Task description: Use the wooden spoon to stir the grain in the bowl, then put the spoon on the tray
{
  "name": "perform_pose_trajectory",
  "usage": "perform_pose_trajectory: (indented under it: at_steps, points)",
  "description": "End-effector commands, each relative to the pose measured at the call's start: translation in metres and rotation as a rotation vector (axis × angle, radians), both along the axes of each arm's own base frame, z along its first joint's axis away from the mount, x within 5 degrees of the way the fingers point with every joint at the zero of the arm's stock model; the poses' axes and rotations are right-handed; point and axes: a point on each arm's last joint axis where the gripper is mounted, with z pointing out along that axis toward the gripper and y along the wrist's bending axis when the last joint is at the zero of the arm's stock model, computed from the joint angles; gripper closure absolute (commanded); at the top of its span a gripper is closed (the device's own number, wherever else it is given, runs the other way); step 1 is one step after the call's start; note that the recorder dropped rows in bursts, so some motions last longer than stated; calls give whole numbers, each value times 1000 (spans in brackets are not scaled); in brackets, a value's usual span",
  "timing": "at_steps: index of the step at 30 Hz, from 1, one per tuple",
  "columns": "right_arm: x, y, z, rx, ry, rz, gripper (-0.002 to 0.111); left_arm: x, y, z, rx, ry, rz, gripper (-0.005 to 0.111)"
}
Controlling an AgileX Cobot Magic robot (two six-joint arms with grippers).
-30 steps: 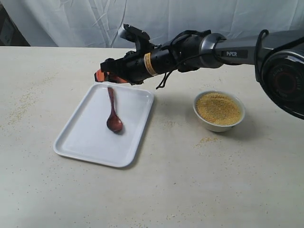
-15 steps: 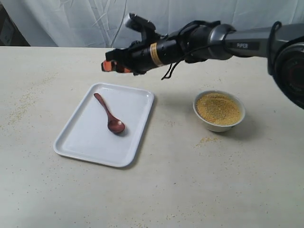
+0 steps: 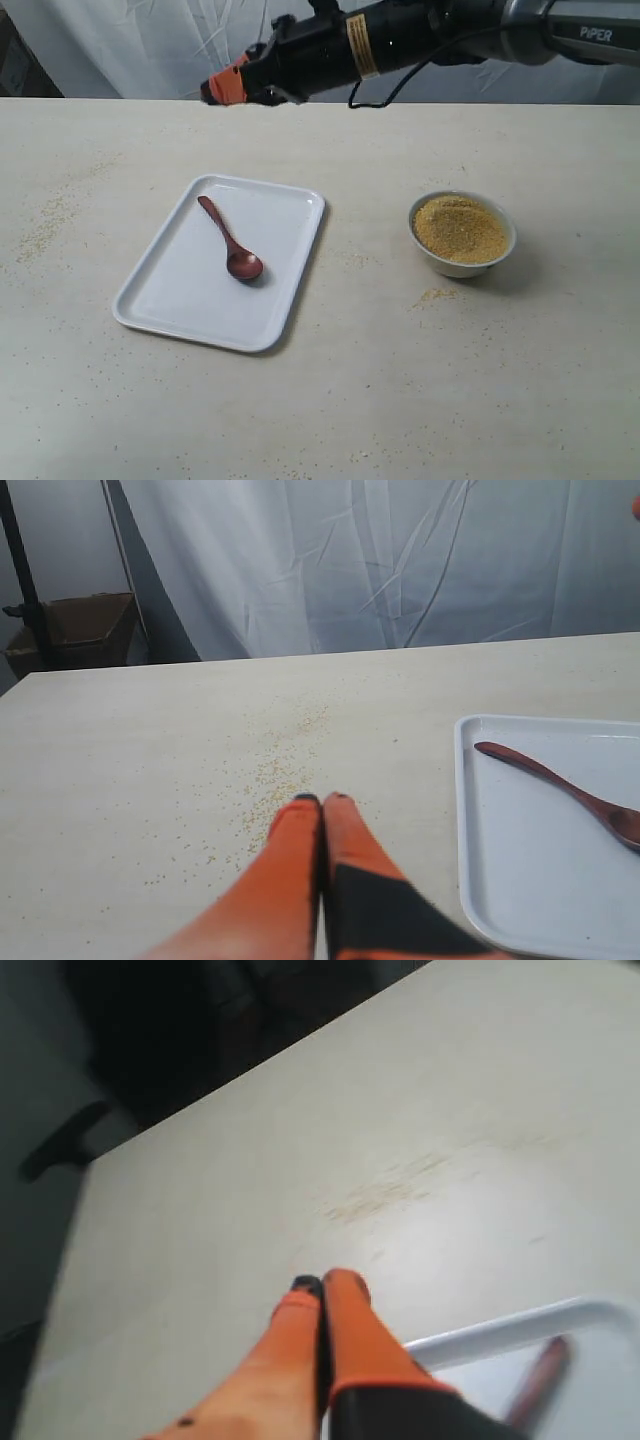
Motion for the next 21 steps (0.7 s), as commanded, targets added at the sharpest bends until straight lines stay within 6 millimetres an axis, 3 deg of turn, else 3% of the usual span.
perform_pose_trajectory:
  at_steps: [1,4,9,13,15,17,21]
  points:
    - [20,-21,40,-21,-161,-384,109,0,0,1,-4,-14,-4,107]
    - [31,-48,52,-72,-248,-721,109,0,0,1,-4,-14,-4,107]
    - [26,-102,34,-337,-396,-1153,109,0,0,1,-4,-14,-4,107]
    - [1,-154,8,-723,-196,-1471,109,0,0,1,-4,-14,-4,107]
    - [-11,-169,-6,-979,-44,-1331,109,0,0,1,-4,-14,-4,107]
    - [-21,-181,-15,-1086,132,-1119,109,0,0,1,-4,-14,-4,107]
    - [-33,-209,-16,-931,379,-966,109,0,0,1,-4,-14,-4,107]
